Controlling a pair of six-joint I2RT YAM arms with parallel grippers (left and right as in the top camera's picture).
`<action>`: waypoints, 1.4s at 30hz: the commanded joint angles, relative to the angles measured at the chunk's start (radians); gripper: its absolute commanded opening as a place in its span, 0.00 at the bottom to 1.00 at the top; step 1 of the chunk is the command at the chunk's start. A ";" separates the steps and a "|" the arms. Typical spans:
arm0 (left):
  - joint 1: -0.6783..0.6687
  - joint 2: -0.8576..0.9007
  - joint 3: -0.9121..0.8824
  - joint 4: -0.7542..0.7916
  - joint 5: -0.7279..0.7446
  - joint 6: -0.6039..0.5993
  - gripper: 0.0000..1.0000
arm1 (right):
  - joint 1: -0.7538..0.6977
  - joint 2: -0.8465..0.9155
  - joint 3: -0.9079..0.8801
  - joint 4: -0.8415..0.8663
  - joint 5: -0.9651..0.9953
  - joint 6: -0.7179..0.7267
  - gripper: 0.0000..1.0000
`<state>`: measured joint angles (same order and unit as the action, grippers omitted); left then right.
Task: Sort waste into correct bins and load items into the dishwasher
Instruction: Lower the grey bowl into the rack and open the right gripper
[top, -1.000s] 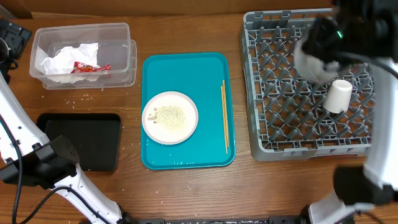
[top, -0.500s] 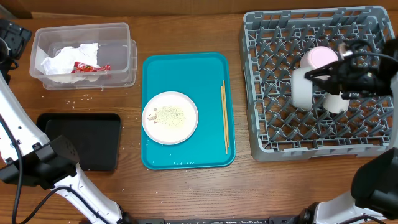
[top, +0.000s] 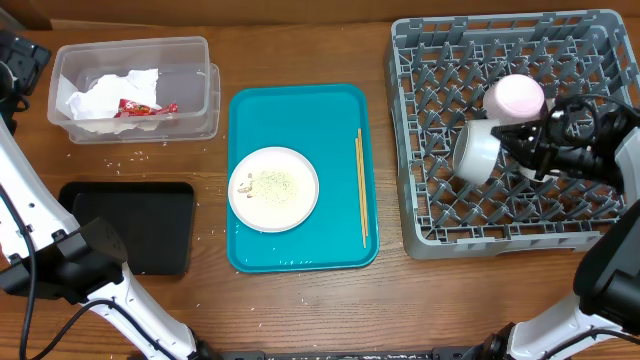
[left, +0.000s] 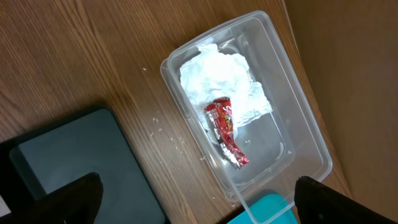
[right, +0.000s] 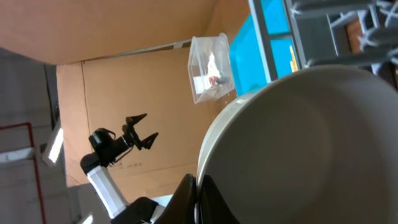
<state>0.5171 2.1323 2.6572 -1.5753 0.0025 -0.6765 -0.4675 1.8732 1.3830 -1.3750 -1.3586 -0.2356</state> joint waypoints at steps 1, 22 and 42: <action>-0.008 0.006 0.000 0.002 -0.010 0.019 1.00 | 0.002 -0.003 -0.021 0.001 -0.045 0.004 0.04; -0.008 0.006 0.000 0.002 -0.010 0.019 1.00 | -0.017 -0.001 -0.043 -0.119 0.008 0.000 0.04; -0.008 0.006 0.000 0.002 -0.010 0.019 1.00 | -0.079 0.001 0.342 -0.176 0.814 0.344 0.35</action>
<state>0.5171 2.1323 2.6572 -1.5749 0.0025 -0.6762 -0.5312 1.8805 1.5787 -1.5303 -0.8524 -0.0452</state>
